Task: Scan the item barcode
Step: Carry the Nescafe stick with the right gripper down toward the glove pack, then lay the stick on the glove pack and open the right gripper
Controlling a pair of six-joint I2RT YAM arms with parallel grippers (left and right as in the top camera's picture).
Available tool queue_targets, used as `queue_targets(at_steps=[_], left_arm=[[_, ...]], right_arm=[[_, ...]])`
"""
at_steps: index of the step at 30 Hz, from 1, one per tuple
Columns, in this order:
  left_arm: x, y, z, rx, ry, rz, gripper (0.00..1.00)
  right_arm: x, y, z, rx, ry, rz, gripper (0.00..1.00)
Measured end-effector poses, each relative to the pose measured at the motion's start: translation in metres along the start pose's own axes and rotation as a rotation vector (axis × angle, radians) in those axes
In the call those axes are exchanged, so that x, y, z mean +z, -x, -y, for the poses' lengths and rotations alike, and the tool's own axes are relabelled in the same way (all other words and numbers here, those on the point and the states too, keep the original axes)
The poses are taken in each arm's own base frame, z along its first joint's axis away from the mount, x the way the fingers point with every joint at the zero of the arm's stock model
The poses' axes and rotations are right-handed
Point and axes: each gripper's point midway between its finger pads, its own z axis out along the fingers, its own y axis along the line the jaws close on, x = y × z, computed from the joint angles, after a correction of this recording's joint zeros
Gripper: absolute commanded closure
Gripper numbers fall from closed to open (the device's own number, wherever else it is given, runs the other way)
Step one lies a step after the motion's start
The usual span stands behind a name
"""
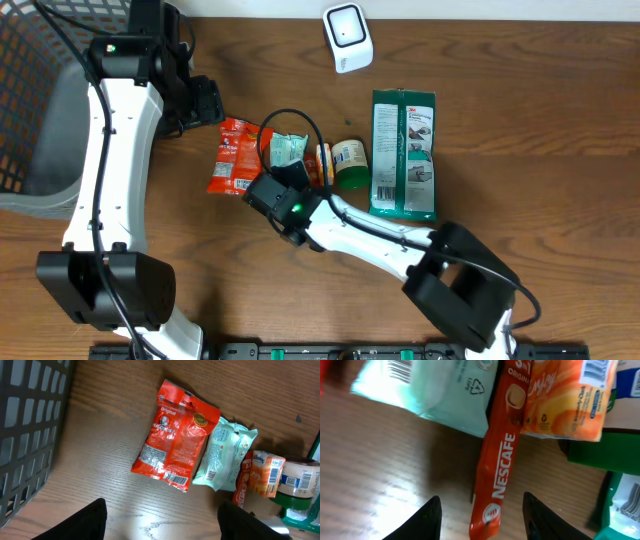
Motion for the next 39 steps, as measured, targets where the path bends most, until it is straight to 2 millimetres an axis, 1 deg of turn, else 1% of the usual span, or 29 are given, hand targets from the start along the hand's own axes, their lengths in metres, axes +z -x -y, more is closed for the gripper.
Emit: queue_targets(at_steps=[2, 6, 9, 11, 12, 13, 14, 20, 23, 25, 27, 29, 31, 32, 33, 35, 37, 39], left_arm=[[0.0, 0.0, 0.0, 0.0, 0.0, 0.0, 0.28], [0.0, 0.0, 0.0, 0.0, 0.0, 0.0, 0.28], [0.0, 0.0, 0.0, 0.0, 0.0, -0.001, 0.28], [0.0, 0.0, 0.0, 0.0, 0.001, -0.001, 0.28], [0.0, 0.0, 0.0, 0.0, 0.001, -0.001, 0.28], [0.0, 0.0, 0.0, 0.0, 0.0, -0.001, 0.28], [0.0, 0.0, 0.0, 0.0, 0.0, -0.001, 0.28], [0.0, 0.0, 0.0, 0.0, 0.001, -0.001, 0.28], [0.0, 0.0, 0.0, 0.0, 0.0, -0.001, 0.28], [0.0, 0.0, 0.0, 0.0, 0.0, -0.001, 0.28], [0.0, 0.0, 0.0, 0.0, 0.0, -0.001, 0.28], [0.0, 0.0, 0.0, 0.0, 0.001, -0.001, 0.28], [0.0, 0.0, 0.0, 0.0, 0.0, -0.001, 0.28], [0.0, 0.0, 0.0, 0.0, 0.001, -0.001, 0.28], [0.0, 0.0, 0.0, 0.0, 0.0, -0.001, 0.28], [0.0, 0.0, 0.0, 0.0, 0.001, -0.001, 0.28], [0.0, 0.0, 0.0, 0.0, 0.0, -0.001, 0.28], [0.0, 0.0, 0.0, 0.0, 0.0, -0.001, 0.28]], right_arm=[[0.005, -0.001, 0.001, 0.007, -0.01, -0.002, 0.55], [0.016, -0.007, 0.002, 0.021, -0.032, -0.023, 0.59], [0.023, -0.011, 0.001, 0.029, -0.046, -0.033, 0.64], [0.023, -0.012, 0.0, 0.038, -0.038, -0.038, 0.75], [0.024, -0.013, -0.002, 0.043, -0.031, -0.043, 0.87], [0.024, -0.013, -0.002, 0.047, -0.028, -0.046, 0.95], [0.024, -0.013, -0.003, 0.047, -0.023, -0.05, 0.99], [0.025, -0.015, 0.0, 0.054, -0.014, -0.069, 0.99], [0.019, -0.015, -0.006, 0.053, 0.044, -0.088, 0.99], [0.005, -0.012, -0.012, 0.046, 0.11, -0.09, 0.99], [-0.017, -0.004, -0.017, 0.043, 0.186, -0.071, 0.99], [-0.051, 0.011, -0.019, 0.051, 0.276, -0.02, 0.99], [-0.086, 0.026, -0.011, 0.068, 0.356, 0.037, 0.99], [-0.105, 0.034, -0.003, 0.084, 0.394, 0.069, 0.99], [-0.119, 0.041, 0.008, 0.103, 0.423, 0.093, 0.99], [-0.143, 0.054, 0.038, 0.151, 0.468, 0.136, 0.99], [-0.154, 0.062, 0.071, 0.196, 0.51, 0.149, 0.99], [-0.154, 0.065, 0.102, 0.235, 0.548, 0.14, 0.99]])
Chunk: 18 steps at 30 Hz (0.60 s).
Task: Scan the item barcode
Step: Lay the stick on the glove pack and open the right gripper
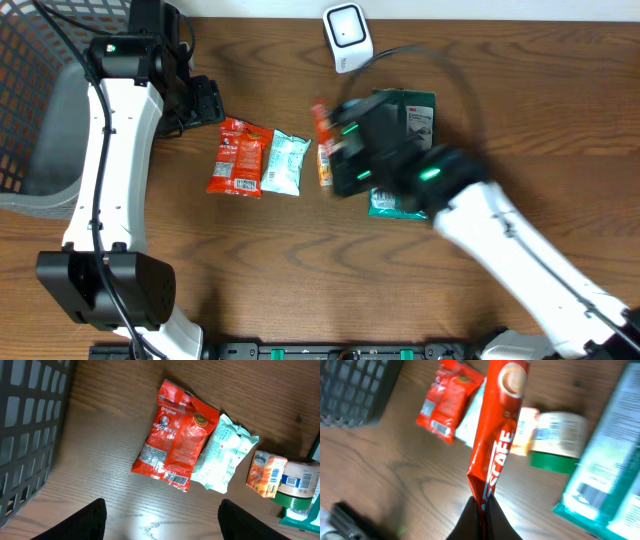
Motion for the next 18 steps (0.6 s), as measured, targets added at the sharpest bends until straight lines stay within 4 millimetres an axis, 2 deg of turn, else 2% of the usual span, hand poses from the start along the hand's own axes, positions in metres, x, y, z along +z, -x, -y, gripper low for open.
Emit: queue_targets(at_steps=[4, 5, 10, 14, 18], left_arm=[[0.0, 0.0, 0.0, 0.0, 0.0, 0.0, 0.28], [0.0, 0.0, 0.0, 0.0, 0.0, 0.0, 0.28], [0.0, 0.0, 0.0, 0.0, 0.0, 0.0, 0.28], [0.0, 0.0, 0.0, 0.0, 0.0, 0.0, 0.28], [0.0, 0.0, 0.0, 0.0, 0.0, 0.0, 0.28]], right_arm=[[-0.016, 0.008, 0.052, 0.097, 0.133, -0.041, 0.99], [-0.017, 0.009, 0.056, 0.102, 0.146, -0.042, 0.99], [-0.022, 0.006, 0.109, 0.204, 0.353, -0.028, 0.99], [-0.01, -0.005, 0.143, 0.287, 0.48, -0.013, 0.99], [0.016, -0.021, 0.167, 0.368, 0.586, -0.026, 0.99]])
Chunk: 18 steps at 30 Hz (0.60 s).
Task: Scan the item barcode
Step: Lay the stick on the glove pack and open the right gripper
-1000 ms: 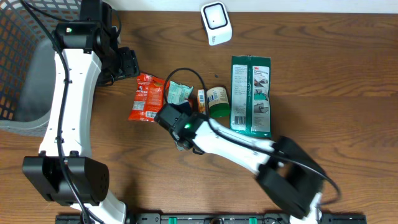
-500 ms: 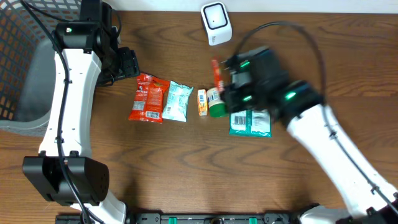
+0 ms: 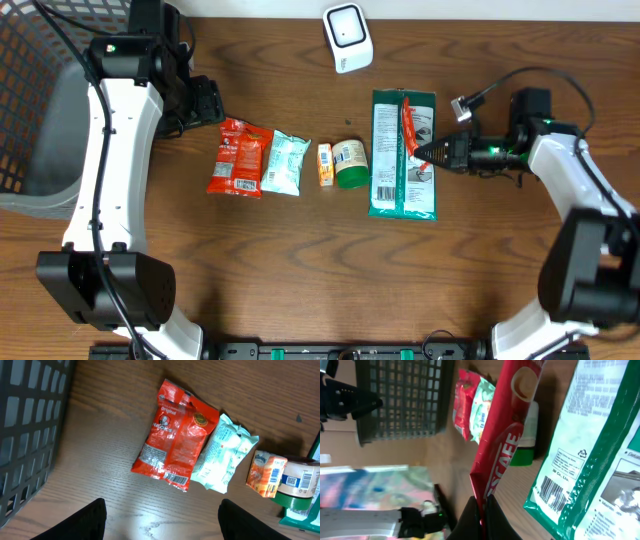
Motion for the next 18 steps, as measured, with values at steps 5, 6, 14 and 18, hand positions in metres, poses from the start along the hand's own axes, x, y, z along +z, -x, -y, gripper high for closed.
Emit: queue_targets(at_steps=[5, 6, 14, 18], left_arm=[[0.0, 0.0, 0.0, 0.0, 0.0, 0.0, 0.28], [0.0, 0.0, 0.0, 0.0, 0.0, 0.0, 0.28], [0.0, 0.0, 0.0, 0.0, 0.0, 0.0, 0.28], [0.0, 0.0, 0.0, 0.0, 0.0, 0.0, 0.28]], right_arm=[[0.023, -0.012, 0.032, 0.086, 0.116, -0.048, 0.94], [0.028, -0.015, 0.04, 0.112, 0.13, -0.058, 0.94], [0.029, -0.023, 0.067, 0.17, 0.121, -0.061, 0.86], [0.023, -0.027, 0.086, 0.195, 0.026, -0.069, 0.83]])
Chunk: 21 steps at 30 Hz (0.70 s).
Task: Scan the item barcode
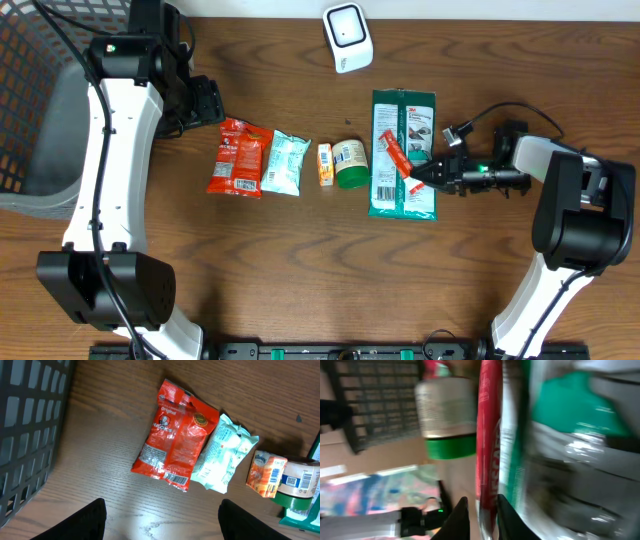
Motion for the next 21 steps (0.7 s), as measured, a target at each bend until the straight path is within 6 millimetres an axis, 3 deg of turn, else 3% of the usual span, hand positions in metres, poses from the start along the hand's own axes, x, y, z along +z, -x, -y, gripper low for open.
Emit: queue_targets(at_steps=[6, 8, 12, 14, 21], left_arm=[[0.0, 0.0, 0.0, 0.0, 0.0, 0.0, 0.27], [0.0, 0.0, 0.0, 0.0, 0.0, 0.0, 0.28], [0.0, 0.0, 0.0, 0.0, 0.0, 0.0, 0.27], [0.0, 0.0, 0.0, 0.003, 0.0, 0.0, 0.15], [0.0, 0.0, 0.0, -0.011, 0.0, 0.0, 0.13]], right_arm=[[-0.002, -0.005, 0.026, 0.04, -0.151, -0.025, 0.71], [-0.004, -0.004, 0.027, 0.05, -0.165, -0.024, 0.66], [-0.013, 0.006, 0.024, 0.044, -0.229, -0.01, 0.65], [-0.02, 0.013, 0.019, 0.02, -0.268, 0.006, 0.65], [-0.051, 0.032, -0.028, -0.147, -0.423, 0.1, 0.64]])
